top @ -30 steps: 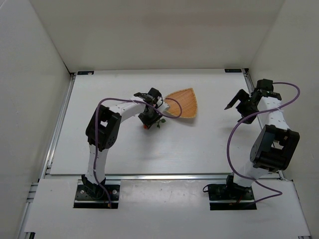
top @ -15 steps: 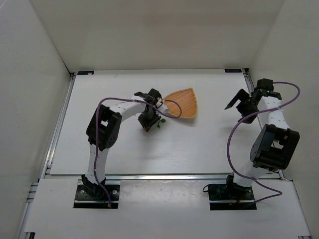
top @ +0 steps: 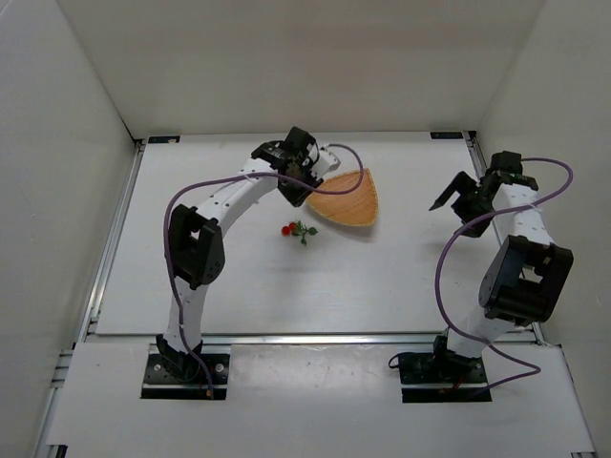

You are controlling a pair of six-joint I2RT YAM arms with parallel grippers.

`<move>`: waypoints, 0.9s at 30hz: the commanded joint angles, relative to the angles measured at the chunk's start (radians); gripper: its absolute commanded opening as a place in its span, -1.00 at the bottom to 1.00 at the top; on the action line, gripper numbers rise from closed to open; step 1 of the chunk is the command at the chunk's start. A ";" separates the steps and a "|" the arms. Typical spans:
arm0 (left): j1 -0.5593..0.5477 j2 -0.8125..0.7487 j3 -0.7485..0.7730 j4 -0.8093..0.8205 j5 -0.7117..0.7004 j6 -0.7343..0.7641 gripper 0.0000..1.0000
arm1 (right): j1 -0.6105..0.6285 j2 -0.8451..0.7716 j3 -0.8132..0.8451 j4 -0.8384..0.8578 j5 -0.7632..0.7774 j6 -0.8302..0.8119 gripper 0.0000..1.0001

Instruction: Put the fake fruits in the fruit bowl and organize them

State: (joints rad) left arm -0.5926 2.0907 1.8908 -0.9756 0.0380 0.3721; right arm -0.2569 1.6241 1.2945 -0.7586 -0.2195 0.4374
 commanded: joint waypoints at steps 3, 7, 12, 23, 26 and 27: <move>-0.018 0.040 0.195 0.150 0.036 0.005 -0.43 | 0.011 0.010 0.020 0.013 -0.043 0.006 0.97; -0.041 0.194 0.350 0.193 0.036 -0.024 -0.34 | 0.021 0.019 0.020 0.013 -0.043 0.006 0.97; -0.076 0.250 0.415 0.241 0.045 -0.024 -0.23 | 0.021 0.019 0.020 0.013 -0.043 0.006 0.97; -0.116 0.203 0.384 0.275 -0.035 -0.055 0.99 | 0.060 -0.019 0.031 0.022 -0.052 -0.026 0.97; -0.116 0.154 0.349 0.275 -0.151 -0.076 0.99 | 0.131 -0.044 0.031 0.045 -0.025 -0.074 0.97; -0.116 0.137 0.323 0.275 -0.188 -0.090 0.99 | 0.196 -0.053 0.031 0.054 0.024 -0.107 0.97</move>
State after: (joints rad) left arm -0.7139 2.3760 2.2456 -0.7162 -0.0265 0.3168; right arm -0.1596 1.6318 1.2945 -0.7452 -0.2348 0.4072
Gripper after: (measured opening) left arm 0.994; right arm 0.987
